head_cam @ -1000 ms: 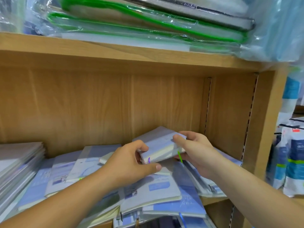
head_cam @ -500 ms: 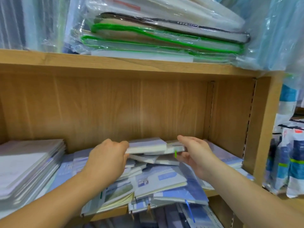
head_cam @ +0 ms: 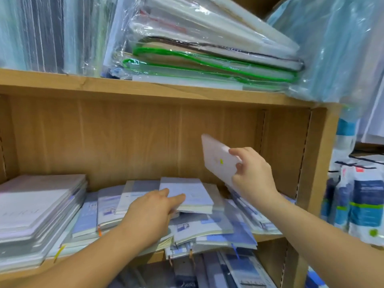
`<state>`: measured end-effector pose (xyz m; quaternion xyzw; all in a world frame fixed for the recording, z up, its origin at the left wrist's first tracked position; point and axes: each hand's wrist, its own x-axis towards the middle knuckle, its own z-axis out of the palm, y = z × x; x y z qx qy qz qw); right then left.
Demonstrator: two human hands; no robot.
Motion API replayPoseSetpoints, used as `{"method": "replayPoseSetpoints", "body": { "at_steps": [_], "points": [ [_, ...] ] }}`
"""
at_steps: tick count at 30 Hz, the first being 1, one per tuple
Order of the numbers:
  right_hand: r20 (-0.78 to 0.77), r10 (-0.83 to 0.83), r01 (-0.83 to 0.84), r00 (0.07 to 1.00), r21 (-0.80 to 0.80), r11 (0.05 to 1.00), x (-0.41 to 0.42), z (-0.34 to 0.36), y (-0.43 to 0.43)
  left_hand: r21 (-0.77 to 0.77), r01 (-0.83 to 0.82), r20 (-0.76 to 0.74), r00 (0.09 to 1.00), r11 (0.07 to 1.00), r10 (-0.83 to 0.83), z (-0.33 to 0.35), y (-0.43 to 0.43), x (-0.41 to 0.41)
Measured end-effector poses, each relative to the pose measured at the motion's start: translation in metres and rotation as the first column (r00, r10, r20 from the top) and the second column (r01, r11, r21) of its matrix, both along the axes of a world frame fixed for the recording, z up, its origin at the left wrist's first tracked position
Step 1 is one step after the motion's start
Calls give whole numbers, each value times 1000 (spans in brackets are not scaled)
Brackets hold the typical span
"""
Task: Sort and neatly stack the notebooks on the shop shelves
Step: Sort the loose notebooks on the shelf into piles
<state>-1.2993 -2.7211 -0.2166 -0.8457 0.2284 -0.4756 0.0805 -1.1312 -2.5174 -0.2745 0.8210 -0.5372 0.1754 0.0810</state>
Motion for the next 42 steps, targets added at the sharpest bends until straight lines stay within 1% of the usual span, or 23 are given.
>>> {"method": "replayPoseSetpoints", "body": {
  "at_steps": [1,3,5,7,9,10,13,14,17,20,22,24,25,27,28,29,31,34,36,38,39,40,42],
  "points": [
    [-101,-86,65,991,-199,978,-10,3,-4,4,-14,18,1000,1000,14,0,-4,-2],
    [-185,-280,148,942,-520,841,-25,3,-12,21,-35,-16,999,999,35,-1,-9,-4],
    [-247,-338,117,908,-626,771,-36,-7,-22,16,-57,-98,993,998,59,-2,-9,-7],
    [-469,-373,62,801,-555,829,-37,-24,-35,-76,-51,-176,984,996,37,-4,-8,-7],
    [-720,-339,154,606,-311,938,-35,-46,-51,-194,-75,-307,952,978,12,-2,-4,-9],
    [-781,-269,198,564,-189,962,-35,-56,-57,-243,-123,-371,928,962,25,0,-2,-9],
    [-712,-160,218,684,-11,976,-34,-73,-74,-252,-290,-548,829,923,110,5,1,1],
    [-685,-148,237,713,36,971,-33,-72,-78,-245,-319,-672,736,916,76,6,0,2],
    [-680,-41,218,732,178,960,-31,-68,-86,-278,-430,-938,313,859,-147,7,-6,-3],
    [-528,60,90,847,254,963,-33,-64,-83,-327,-559,-943,148,762,-297,10,-12,-8],
    [-322,113,-17,940,285,958,-35,-58,-74,-375,-627,-897,58,683,-439,17,-17,-17],
    [-74,159,-115,985,414,903,-37,-51,-58,-421,-656,-825,-10,627,-565,26,-27,-33],
    [20,181,-163,983,535,829,-39,-44,-47,-448,-648,-795,-26,616,-606,29,-34,-45],
    [154,242,-268,958,782,563,-47,-30,-33,-528,-584,-754,-11,617,-656,32,-55,-68],
    [210,257,-311,943,830,463,-52,-23,-30,-565,-541,-748,18,623,-663,31,-68,-78],
    [248,251,-338,936,835,435,-58,-18,-30,-594,-503,-747,57,627,-662,29,-81,-88],
    [258,176,-313,950,770,556,-71,-14,-41,-630,-459,-742,118,626,-660,28,-108,-101],
    [118,58,-117,991,588,800,-89,-17,-63,-617,-455,-752,102,642,-651,27,-149,-118],
    [-83,-110,127,990,237,963,-97,-25,-70,-584,-436,-778,60,685,-625,25,-171,-130],
    [-133,-234,212,963,-159,964,-97,-33,-71,-516,-369,-825,-31,773,-565,19,-181,-139],
    [-184,-205,160,961,-235,959,-93,-38,-70,-479,-305,-855,-53,824,-516,16,-180,-140],
    [-295,-161,93,942,-231,969,-90,-44,-67,-448,-216,-887,-10,867,-461,12,-174,-139],
    [-523,-84,22,848,-123,992,-82,-58,-64,-423,-59,-889,218,904,-402,7,-153,-128]
  ]
}}
